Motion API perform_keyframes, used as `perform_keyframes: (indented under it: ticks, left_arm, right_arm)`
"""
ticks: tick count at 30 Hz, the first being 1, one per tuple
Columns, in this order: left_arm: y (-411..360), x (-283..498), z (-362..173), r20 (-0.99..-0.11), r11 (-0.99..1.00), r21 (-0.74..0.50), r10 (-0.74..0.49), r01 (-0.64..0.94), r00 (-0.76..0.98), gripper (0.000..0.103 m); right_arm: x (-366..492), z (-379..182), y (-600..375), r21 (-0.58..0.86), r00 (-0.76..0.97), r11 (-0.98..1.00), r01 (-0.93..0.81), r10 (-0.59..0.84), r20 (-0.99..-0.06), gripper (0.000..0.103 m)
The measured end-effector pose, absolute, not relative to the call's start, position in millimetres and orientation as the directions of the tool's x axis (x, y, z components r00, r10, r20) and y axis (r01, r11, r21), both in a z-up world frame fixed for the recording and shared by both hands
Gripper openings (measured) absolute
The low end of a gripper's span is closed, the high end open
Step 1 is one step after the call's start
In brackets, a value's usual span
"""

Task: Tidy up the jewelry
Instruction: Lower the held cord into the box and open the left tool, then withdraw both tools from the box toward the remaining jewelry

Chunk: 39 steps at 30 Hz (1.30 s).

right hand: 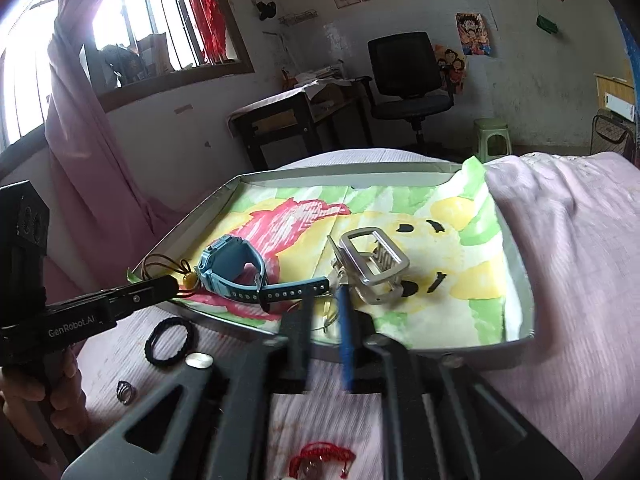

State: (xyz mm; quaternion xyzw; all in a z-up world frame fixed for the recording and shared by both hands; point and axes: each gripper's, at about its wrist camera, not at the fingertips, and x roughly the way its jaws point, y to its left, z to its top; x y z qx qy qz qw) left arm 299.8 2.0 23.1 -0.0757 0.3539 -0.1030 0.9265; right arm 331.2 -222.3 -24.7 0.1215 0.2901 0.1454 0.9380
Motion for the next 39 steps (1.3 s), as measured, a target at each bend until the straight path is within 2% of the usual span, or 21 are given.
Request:
perform_keyframes:
  ticks: [1,6,10,12,17,22,26,35,39]
  left_arm:
    - [2,296,23,-0.641,0.969,-0.209,-0.238,0.133,0.73,0.009]
    - [10,276,26,-0.612,0.97,-0.223,-0.216,0.096,0.761,0.048]
    - [17,258,32,-0.571,0.966,-0.247,-0.213,0.081,0.793,0.056]
    - [19,243,36,-0.538,0.967,-0.245,-0.199,0.075,0.819,0.071]
    - [19,212,46,-0.469,0.978,-0.195,-0.16,0.075,0.869,0.089]
    - [22,182,52,-0.409,0.985,-0.157,-0.13,0.071,0.903,0.099]
    - [28,162,54,-0.371,0.985,-0.159,-0.125,0.069,0.92,0.101]
    - [29,134,40,-0.348,0.99,-0.125,-0.104,0.063,0.932,0.102]
    - [24,129,30,-0.375,0.995,-0.079,-0.085,0.06,0.923,0.102]
  right_arm:
    - [328,-23,-223,0.307,0.796,0.931,-0.199,0.336,-0.503,0.039]
    - [307,-9,-227,0.253,0.827,0.952,-0.173,0.28,-0.487,0.041]
    - [286,1,-231,0.227,0.852,0.961,-0.157,0.248,-0.462,0.055]
    - [274,7,-235,0.226,0.866,0.962,-0.154,0.242,-0.437,0.059]
    - [242,19,-241,0.239,0.907,0.962,-0.131,0.213,-0.363,0.075]
    - [214,28,-243,0.245,0.93,0.96,-0.132,0.206,-0.306,0.091]
    - [192,30,-241,0.234,0.941,0.964,-0.127,0.191,-0.278,0.102]
    - [157,25,-239,0.159,0.946,0.982,-0.104,0.148,-0.289,0.102]
    - [150,23,-236,0.124,0.941,0.987,-0.105,0.139,-0.31,0.102]
